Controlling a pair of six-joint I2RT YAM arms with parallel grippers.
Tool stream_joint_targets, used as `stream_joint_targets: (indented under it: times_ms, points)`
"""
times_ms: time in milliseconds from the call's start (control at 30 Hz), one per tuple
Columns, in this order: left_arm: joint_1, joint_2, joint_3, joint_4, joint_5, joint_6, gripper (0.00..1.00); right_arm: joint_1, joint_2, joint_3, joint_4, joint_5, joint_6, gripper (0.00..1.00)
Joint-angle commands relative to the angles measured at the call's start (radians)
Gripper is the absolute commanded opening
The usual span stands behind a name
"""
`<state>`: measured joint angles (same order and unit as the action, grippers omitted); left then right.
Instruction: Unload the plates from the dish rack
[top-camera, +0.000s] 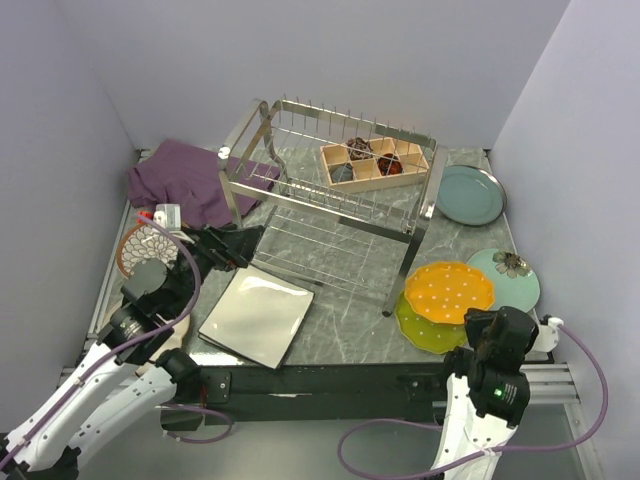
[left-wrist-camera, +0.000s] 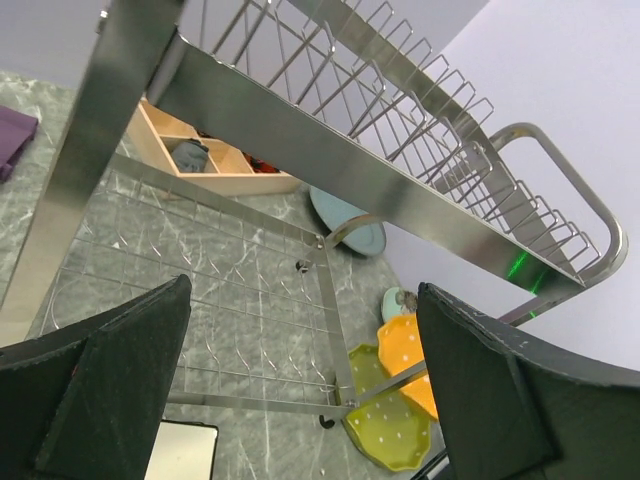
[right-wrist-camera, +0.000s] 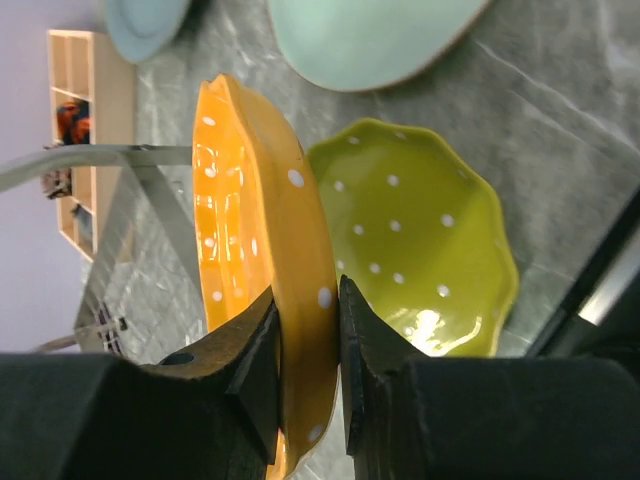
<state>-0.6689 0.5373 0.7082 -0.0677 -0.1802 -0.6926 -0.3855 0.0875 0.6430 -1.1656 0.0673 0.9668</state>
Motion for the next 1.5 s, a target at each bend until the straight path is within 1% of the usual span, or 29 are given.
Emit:
stream_joint_targets:
  times_ms: [0, 167, 267, 433, 600, 833, 1033, 1067, 1100, 1267, 1367, 1400, 1467]
  points:
    - [0.002, -0.02, -0.009, 0.045, -0.027, 0.008, 0.99, 0.005, -0.015, 0.024, 0.077, 0.0, 0.027, 0.0]
    - [0.002, -0.036, -0.004, 0.032, -0.016, -0.004, 0.99, 0.004, -0.017, -0.019, 0.032, 0.014, 0.016, 0.0]
    - [0.0, -0.06, -0.016, 0.025, -0.018, -0.01, 0.99, 0.004, -0.037, -0.048, 0.044, 0.0, 0.027, 0.0]
    - [0.0, -0.091, -0.024, -0.001, -0.028, -0.008, 0.99, 0.005, -0.003, -0.124, 0.061, -0.037, 0.029, 0.0]
    - [0.002, -0.117, -0.004, -0.03, -0.045, -0.013, 1.0, 0.004, 0.011, -0.083, 0.038, 0.002, 0.044, 0.0]
    - [0.0, -0.145, 0.043, -0.06, -0.038, -0.042, 1.0, 0.005, 0.141, -0.111, 0.078, 0.002, 0.03, 0.0]
    - [0.002, -0.166, 0.047, -0.066, -0.041, -0.044, 0.99, 0.004, 0.164, -0.115, 0.095, 0.003, 0.041, 0.0]
    - [0.0, -0.168, 0.043, -0.067, -0.042, -0.042, 1.0, 0.004, 0.173, -0.118, 0.095, -0.004, 0.038, 0.02]
    - [0.0, -0.168, 0.045, -0.067, -0.042, -0.042, 0.99, 0.004, 0.185, -0.132, 0.098, -0.012, 0.035, 0.07]
    - [0.0, -0.18, 0.043, -0.081, -0.057, -0.03, 0.99, 0.004, 0.242, -0.166, 0.121, -0.035, 0.018, 0.09]
    - [0.002, -0.195, 0.045, -0.089, -0.067, -0.027, 0.99, 0.004, 0.256, -0.152, 0.123, -0.032, 0.01, 0.14]
    - [0.002, -0.2, 0.048, -0.09, -0.068, -0.027, 0.99, 0.004, 0.267, -0.146, 0.115, -0.027, 0.009, 0.17]
    - [0.002, -0.206, 0.053, -0.096, -0.071, -0.027, 0.99, 0.005, 0.274, -0.125, 0.103, -0.017, -0.002, 0.21]
